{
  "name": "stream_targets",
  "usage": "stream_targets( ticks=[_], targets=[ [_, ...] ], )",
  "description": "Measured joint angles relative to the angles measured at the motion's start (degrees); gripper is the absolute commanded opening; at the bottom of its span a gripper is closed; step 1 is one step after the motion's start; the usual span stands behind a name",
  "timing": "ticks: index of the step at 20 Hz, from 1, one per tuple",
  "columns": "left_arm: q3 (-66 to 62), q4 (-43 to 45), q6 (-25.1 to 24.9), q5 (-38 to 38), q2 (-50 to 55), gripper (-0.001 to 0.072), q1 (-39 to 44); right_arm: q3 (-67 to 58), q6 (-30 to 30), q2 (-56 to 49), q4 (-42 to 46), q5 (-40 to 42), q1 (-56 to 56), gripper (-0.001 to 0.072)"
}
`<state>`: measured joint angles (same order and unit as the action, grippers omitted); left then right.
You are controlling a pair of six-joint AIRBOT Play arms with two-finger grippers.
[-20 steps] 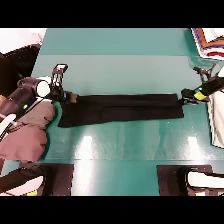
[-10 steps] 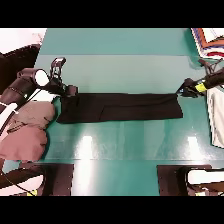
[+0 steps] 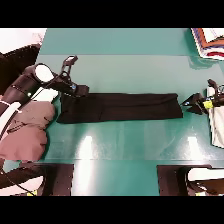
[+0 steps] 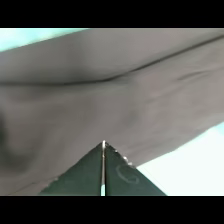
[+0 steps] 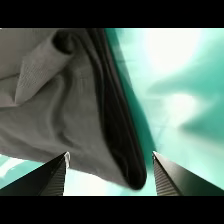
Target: Fold the shirts.
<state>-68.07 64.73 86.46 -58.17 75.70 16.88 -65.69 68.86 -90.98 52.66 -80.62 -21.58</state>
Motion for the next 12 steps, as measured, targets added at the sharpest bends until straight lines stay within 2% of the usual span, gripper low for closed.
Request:
stream_targets(
  ticks=[3,5,6,9,12],
  targets=[
    [-0.02,-1.79,0.72,2.32,1.53,0.0027,3.93,0.74,-1.33,-2.73,-2.47,0.9,1.9,0.0355],
    [-0.26,-2.8,1.31,4.0,3.34,0.0026,6.12,0.96,-2.49,-3.89,-2.99,2.34,3.78,0.0071],
    [-0.57,-3.32,1.53,4.48,4.48,0.0026,6.97,0.98,-3.04,-4.02,-2.93,3.06,4.44,0.0017],
    [-2.45,-5.77,1.81,5.6,8.87,0.0026,8.85,-0.7,-4.2,-2.51,-3.02,4.22,5.99,0.0016],
    [-5.73,-9.18,1.99,6.34,13.88,0.0026,9.53,-5.2,-4.52,1.36,-4.87,1.44,7.63,0.0016]
  ],
)
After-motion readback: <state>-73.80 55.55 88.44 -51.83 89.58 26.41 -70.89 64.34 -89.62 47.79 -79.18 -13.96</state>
